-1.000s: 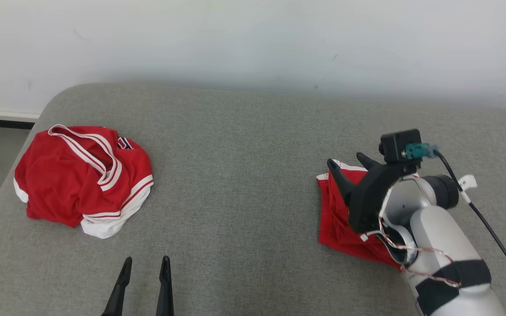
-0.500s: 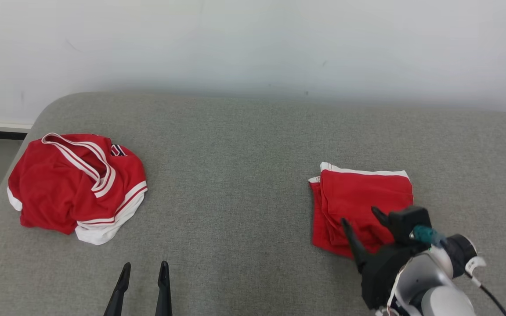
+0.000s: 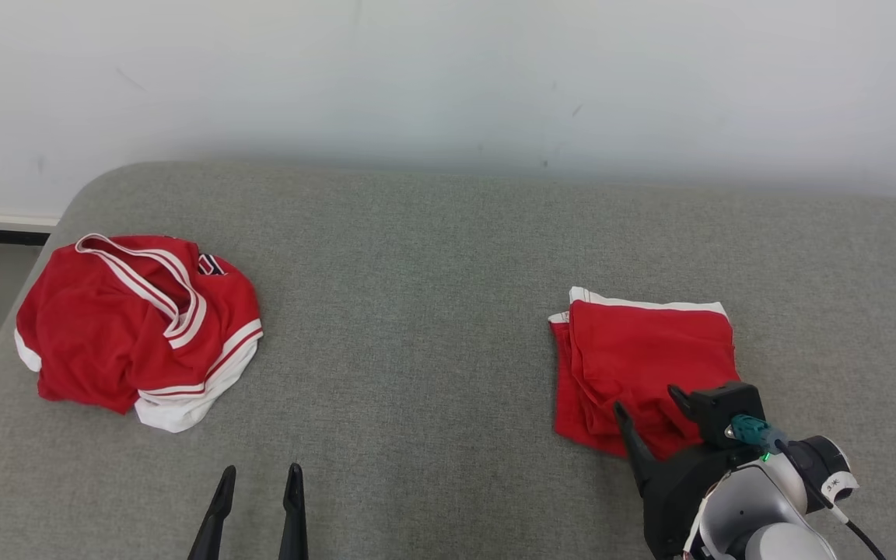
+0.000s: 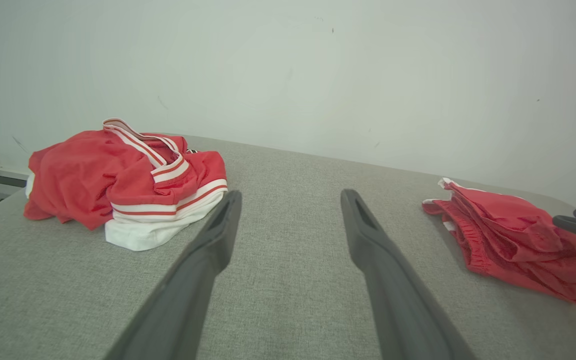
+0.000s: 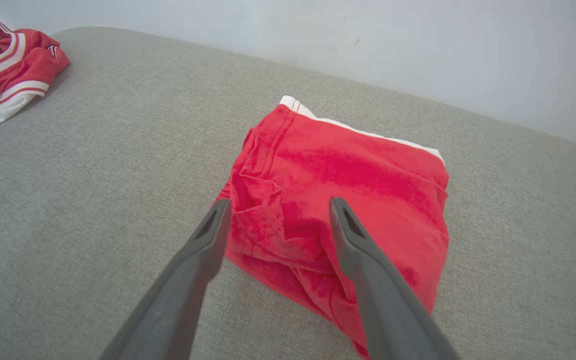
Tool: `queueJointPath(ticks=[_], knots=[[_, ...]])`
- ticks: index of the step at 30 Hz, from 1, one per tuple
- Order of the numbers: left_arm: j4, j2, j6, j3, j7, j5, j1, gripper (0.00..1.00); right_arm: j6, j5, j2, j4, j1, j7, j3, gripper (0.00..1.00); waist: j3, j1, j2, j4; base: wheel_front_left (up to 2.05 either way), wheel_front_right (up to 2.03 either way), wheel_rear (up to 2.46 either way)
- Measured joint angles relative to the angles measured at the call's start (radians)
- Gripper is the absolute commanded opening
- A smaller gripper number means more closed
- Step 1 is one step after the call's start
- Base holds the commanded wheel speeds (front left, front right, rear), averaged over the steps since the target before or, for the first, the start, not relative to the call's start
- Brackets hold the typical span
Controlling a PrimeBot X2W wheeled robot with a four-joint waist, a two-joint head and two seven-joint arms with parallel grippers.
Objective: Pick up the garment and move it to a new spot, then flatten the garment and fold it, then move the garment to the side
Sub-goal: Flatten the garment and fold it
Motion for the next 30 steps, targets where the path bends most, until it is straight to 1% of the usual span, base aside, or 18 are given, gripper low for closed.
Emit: queueJointPath(ticks=[6,9,12,13,14,15,16,17,19,23,24,25,26,27,30], knots=[[0.0,0.0,-0.002,0.003,0.0,0.0,0.0,1.0,0.0,-0.016,0.006,0.022,-0.015,0.012,-0.019,1.0,-0.002,0.0,0.0,0.006,0.0,0.0,0.0],[0.0,0.0,-0.003,0.004,0.0,0.0,0.0,1.0,0.0,-0.017,0.008,0.032,-0.027,0.018,-0.018,0.97,-0.001,0.0,0.0,0.009,0.0,0.0,0.0],[0.0,0.0,-0.004,0.004,0.0,0.0,0.0,1.0,0.0,-0.017,0.01,0.045,-0.037,0.03,-0.015,0.85,0.001,0.0,0.0,0.01,0.0,0.0,0.0],[0.0,0.0,-0.004,0.004,0.0,0.0,0.0,1.0,0.0,-0.019,0.011,0.049,-0.04,0.031,-0.014,0.76,0.002,0.0,0.0001,0.011,0.0,0.0,0.0],[0.0,0.0,-0.004,0.004,0.0,0.0,0.0,1.0,0.0,-0.021,0.011,0.053,-0.043,0.038,-0.013,0.73,0.003,0.0,0.0,0.011,0.0,0.0,0.0],[0.0,0.0,-0.004,0.004,0.0,0.0,-0.001,1.0,0.0,-0.025,0.012,0.056,-0.045,0.039,-0.012,0.63,0.004,0.0,0.0,0.012,0.0,0.0,0.0],[0.0,0.0,-0.004,0.004,0.0,0.0,-0.001,1.0,0.0,-0.027,0.012,0.06,-0.048,0.039,-0.011,0.5,0.005,0.0,0.0,0.013,0.0,0.0,0.0],[0.0,0.0,-0.004,0.004,0.0,0.0,-0.002,1.0,0.0,-0.028,0.012,0.065,-0.052,0.041,-0.01,0.5,0.006,0.0,0.0001,0.014,0.0,0.0,0.0],[0.0,0.0,-0.004,0.005,0.0,0.0,-0.003,1.0,0.0,-0.029,0.012,0.074,-0.056,0.048,-0.007,0.46,0.008,0.0,0.0,0.016,0.0,0.0,0.0],[0.0,0.0,-0.004,0.006,0.0,0.0,-0.004,1.0,0.0,-0.034,0.014,0.089,-0.058,0.057,-0.006,0.45,0.01,0.0,0.0,0.02,0.0,0.0,0.0],[0.0,0.0,-0.004,0.005,0.0,0.0,-0.004,1.0,0.0,-0.034,0.014,0.093,-0.059,0.058,-0.006,0.42,0.011,0.0,0.0,0.022,0.0,0.0,0.0],[0.0,0.0,-0.004,0.005,0.0,0.0,-0.004,1.0,0.0,-0.034,0.014,0.096,-0.06,0.058,-0.005,0.36,0.012,0.0,0.0,0.023,0.0,0.0,0.0],[0.0,0.0,-0.004,0.005,0.0,0.0,-0.004,1.0,0.0,-0.034,0.015,0.099,-0.063,0.058,-0.003,0.1,0.013,0.0,0.0001,0.023,0.0,0.0,0.0],[0.0,0.0,-0.004,0.004,0.0,-0.001,-0.004,1.0,0.0,-0.035,0.015,0.101,-0.065,0.058,0.001,0.0,0.014,0.0,0.0,0.024,0.0,0.0,0.0],[0.0,0.0,-0.003,0.003,0.0,-0.001,-0.005,1.0,0.0,-0.035,0.016,0.103,-0.068,0.057,0.016,0.0,0.016,0.0,0.0001,0.027,0.0,0.0,0.0]])
